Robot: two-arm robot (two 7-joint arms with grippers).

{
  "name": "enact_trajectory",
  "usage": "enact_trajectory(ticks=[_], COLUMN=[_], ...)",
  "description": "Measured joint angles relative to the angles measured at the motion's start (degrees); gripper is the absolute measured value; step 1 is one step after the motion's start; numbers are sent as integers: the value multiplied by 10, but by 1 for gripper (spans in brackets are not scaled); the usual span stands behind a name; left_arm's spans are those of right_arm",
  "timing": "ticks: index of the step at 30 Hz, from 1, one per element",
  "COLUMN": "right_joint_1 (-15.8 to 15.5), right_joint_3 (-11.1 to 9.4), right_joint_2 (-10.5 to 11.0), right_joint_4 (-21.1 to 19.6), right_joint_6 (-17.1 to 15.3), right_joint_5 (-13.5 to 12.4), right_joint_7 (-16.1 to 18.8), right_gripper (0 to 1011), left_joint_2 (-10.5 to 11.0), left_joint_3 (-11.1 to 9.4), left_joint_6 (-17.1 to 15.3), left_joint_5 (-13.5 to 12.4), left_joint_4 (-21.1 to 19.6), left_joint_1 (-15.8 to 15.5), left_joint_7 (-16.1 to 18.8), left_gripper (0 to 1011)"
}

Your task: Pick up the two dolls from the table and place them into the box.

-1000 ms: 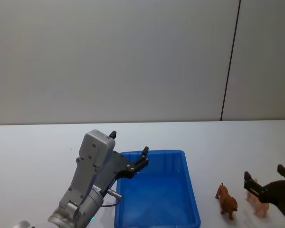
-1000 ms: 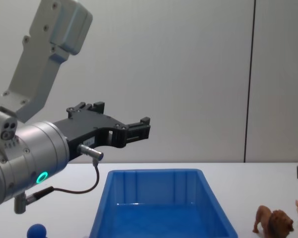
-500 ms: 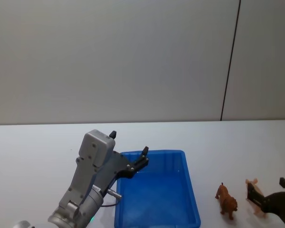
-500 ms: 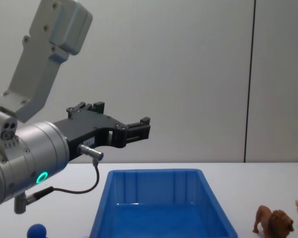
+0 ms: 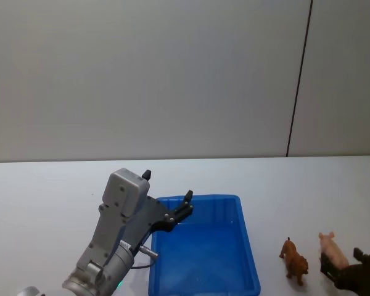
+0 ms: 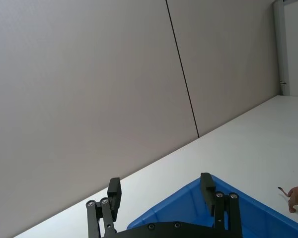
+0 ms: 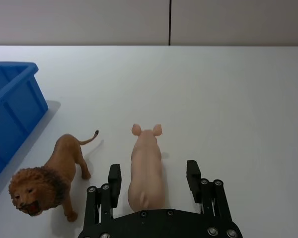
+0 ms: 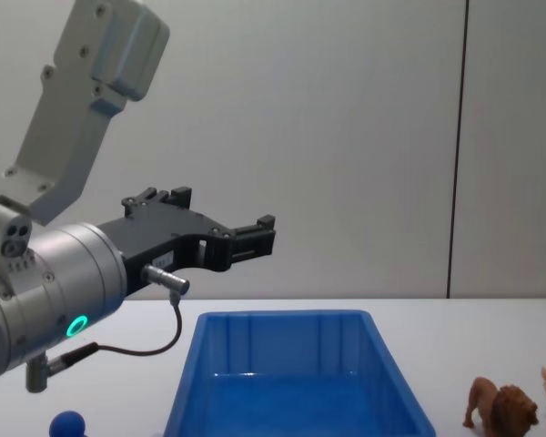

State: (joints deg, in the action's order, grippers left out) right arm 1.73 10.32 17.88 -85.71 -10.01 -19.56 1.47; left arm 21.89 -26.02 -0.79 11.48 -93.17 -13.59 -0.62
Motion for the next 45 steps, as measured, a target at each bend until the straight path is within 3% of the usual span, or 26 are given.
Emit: enact_trajectory(ticks=[15,30,45], right_joint_1=[8,3,22], right_joint_3=[3,2,13], right_joint_2=[-8,-5,-15], right_joint_4=[24,-32,-71], right_joint_6=[-5,18,19], right_joint_5=[-3,22,28], right_joint_7=[12,13,80], right_gripper=[396,376,376], left_joint_2=[0,0,0], left_joint_3=[0,0,0], left_joint_6=[0,0,0], left_joint_5=[0,0,0], left_joint_4=[0,0,0], left_joint_1=[0,0,0], left_joint_7=[0,0,0], left_gripper=[1001,1001,1001])
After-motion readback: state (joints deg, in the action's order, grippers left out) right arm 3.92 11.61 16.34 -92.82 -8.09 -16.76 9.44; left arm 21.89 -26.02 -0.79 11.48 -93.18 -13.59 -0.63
